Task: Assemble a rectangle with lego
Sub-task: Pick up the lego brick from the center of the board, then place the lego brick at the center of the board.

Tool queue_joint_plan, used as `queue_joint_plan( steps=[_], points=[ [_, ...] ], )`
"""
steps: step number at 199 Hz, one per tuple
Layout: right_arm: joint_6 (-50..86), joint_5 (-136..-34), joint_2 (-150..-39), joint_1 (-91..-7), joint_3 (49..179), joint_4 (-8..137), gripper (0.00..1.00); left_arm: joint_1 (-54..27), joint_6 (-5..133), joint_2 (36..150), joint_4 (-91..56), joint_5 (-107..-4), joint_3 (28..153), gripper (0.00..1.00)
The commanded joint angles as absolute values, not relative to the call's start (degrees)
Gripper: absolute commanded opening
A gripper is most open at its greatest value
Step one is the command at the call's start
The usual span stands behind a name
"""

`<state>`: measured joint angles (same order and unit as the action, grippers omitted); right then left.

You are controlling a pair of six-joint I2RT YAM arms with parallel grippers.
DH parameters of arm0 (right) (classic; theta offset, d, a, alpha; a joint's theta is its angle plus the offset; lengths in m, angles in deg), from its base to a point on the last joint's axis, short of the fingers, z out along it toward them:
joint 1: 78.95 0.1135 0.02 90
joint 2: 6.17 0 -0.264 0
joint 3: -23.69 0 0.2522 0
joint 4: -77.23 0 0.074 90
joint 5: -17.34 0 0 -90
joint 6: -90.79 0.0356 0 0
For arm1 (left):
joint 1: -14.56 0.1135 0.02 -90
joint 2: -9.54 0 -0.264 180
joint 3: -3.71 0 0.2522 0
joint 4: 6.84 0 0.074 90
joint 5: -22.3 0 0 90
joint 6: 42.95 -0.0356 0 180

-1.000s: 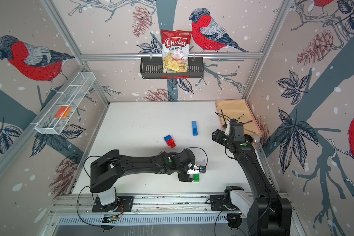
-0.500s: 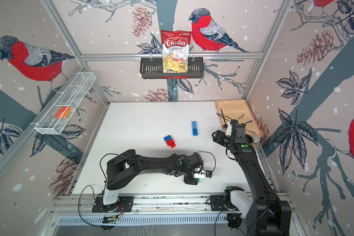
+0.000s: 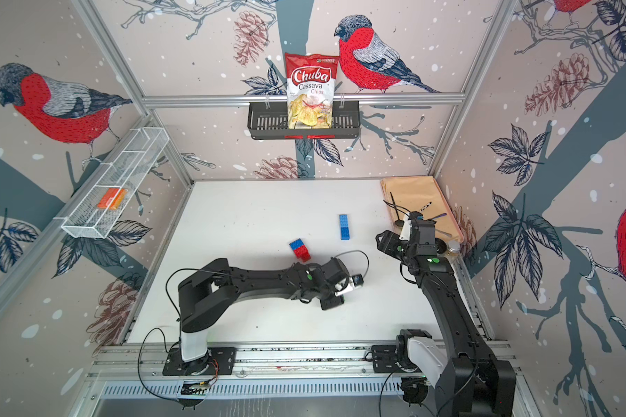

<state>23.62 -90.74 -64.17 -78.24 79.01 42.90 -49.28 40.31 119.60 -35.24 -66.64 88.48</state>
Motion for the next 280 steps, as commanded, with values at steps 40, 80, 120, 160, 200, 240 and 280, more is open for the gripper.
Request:
queue_joint_plan(
  steps=[40,80,120,160,200,240,280],
  points=[
    [23.8,-89.1,-63.0,-78.2,78.1,45.4,0.70,-39.9,83.7,117.6,-28.7,-67.5,82.8,0.46],
    [23.2,-87.5,-61.9,-77.7,77.6,45.3,0.70,-40.6,89.9,120.3,-30.6,-69.2,84.1,0.50],
    [22.2,-86.2,-62.6,-76.8,78.2,44.6,0.74,-41.3,89.1,120.2,-32.9,-70.5,85.5,0.66],
    [21.4,-85.3,-64.1,-74.6,80.2,42.7,0.75,-41.3,86.6,116.3,-32.2,-70.8,83.8,0.71],
    [24.7,-76.6,-67.4,-63.6,83.5,39.7,0.74,-40.9,67.6,101.8,-28.5,-67.2,80.3,0.71],
    [31.2,-66.6,-75.4,-50.8,88.0,37.2,0.72,-33.4,49.4,76.8,-24.0,-62.3,68.6,0.81],
    [37.2,-64.6,-87.3,-39.4,93.3,34.9,0.70,-13.3,55.9,66.7,-24.7,-54.8,60.3,0.90]
  ],
)
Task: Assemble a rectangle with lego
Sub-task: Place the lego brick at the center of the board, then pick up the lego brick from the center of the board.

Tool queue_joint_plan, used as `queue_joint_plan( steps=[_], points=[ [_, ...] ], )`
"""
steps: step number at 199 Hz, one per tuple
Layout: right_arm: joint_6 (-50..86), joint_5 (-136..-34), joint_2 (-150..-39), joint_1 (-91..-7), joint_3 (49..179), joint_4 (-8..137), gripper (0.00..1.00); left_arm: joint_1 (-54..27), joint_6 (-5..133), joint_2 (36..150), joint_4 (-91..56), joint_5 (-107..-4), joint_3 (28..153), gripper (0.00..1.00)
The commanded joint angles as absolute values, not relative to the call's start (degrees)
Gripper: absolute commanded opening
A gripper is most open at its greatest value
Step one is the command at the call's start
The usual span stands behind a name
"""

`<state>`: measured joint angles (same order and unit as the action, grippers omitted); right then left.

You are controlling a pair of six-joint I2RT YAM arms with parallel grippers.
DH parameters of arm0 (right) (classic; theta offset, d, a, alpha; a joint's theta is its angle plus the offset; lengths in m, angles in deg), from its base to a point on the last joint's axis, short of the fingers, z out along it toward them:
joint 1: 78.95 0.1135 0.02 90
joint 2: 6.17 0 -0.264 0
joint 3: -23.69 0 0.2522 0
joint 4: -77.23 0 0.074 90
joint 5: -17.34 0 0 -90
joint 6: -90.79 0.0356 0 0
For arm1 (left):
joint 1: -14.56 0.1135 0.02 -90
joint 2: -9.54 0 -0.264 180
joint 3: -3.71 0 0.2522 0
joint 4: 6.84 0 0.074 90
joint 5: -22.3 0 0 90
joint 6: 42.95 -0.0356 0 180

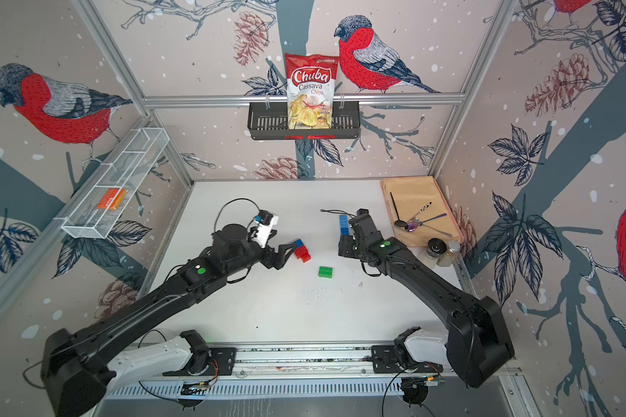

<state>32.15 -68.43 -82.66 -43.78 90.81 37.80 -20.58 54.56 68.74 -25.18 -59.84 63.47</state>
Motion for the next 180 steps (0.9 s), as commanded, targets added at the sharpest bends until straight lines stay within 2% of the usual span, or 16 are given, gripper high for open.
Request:
queue_joint_plan(
  steps=[1,18,56,180],
  points=[
    [37.3,-64.6,-87.5,-39.2,93.4,34.8,0.70,-13.1,56.1,66.5,-24.6,-55.1,60.1,0.91],
    [39.4,-63.3,-92.0,-35.1,96.1,32.9,0.71,-11.2,59.2,65.3,-22.4,-54.8,56.7,0.93],
    [43.2,-63.2,-97.7,-30.5,98.5,30.6,0.72,-8.7,64.3,66.4,-19.5,-52.4,51.3,0.92],
    [40.0,-62.8,-108.8,-30.8,101.1,31.5,0.70,-8.7,65.4,63.9,-16.2,-54.0,48.4,0.92]
  ],
)
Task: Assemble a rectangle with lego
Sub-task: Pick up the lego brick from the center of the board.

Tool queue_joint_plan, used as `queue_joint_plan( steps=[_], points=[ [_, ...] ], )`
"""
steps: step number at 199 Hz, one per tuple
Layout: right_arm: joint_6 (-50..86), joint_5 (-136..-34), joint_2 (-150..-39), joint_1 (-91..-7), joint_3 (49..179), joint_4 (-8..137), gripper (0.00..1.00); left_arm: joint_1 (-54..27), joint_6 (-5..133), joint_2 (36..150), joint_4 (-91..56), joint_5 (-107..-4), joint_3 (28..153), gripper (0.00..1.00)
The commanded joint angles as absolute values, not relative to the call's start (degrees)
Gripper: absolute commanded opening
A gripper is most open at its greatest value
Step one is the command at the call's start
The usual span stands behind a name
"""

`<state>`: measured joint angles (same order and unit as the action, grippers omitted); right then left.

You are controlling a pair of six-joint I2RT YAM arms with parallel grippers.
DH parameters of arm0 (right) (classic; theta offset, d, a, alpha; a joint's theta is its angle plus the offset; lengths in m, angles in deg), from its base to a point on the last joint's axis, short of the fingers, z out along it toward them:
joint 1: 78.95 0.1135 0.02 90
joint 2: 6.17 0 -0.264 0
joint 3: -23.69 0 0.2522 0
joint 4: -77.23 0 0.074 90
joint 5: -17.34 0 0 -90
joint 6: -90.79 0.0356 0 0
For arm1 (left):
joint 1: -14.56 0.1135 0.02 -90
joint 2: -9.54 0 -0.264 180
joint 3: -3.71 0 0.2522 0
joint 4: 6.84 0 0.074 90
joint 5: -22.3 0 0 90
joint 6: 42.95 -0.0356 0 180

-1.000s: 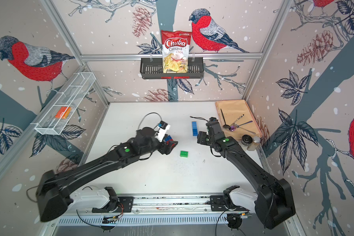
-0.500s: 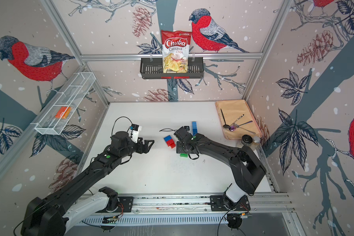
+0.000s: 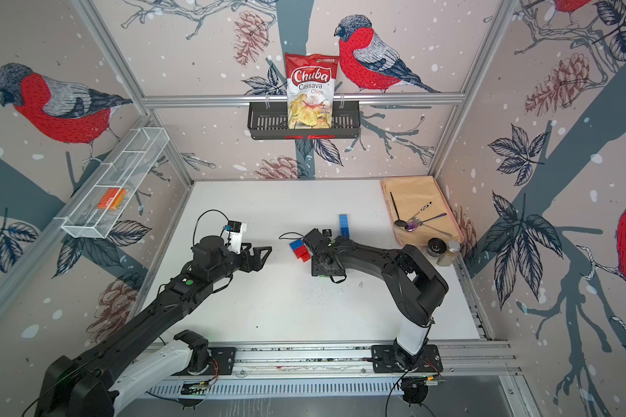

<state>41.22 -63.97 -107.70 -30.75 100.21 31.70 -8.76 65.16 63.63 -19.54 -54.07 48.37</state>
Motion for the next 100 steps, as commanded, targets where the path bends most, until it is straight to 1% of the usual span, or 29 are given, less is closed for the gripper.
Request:
queue_joint_plan(
  steps=[1,24,48,72,86,100],
  points=[
    [40.0,-62.8,-108.9,-30.8,101.1,31.5,0.70,-8.7,65.4,63.9,-16.3,-54.0,48.4,0.92],
    [39.6,-62.2,-109.8,-30.7,101.4,31.5,0.68,-8.6,65.4,64.4,-16.1,-54.1,48.5,0.92],
    [39.0,-61.5,-110.5,-30.7,101.8,31.2,0.63,-8.6,65.3,64.8,-16.1,-54.2,48.4,0.92],
    [38.3,-60.4,-110.9,-30.6,102.4,30.2,0.56,-8.6,65.3,65.1,-16.2,-54.3,48.6,0.92],
    [37.7,-60.0,-110.7,-30.5,102.7,29.8,0.50,-8.6,65.4,65.2,-16.3,-54.5,48.5,0.92],
    [35.9,-60.6,-110.1,-30.4,103.1,30.0,0.46,-8.7,65.4,65.2,-16.2,-54.4,48.6,0.92]
  ],
)
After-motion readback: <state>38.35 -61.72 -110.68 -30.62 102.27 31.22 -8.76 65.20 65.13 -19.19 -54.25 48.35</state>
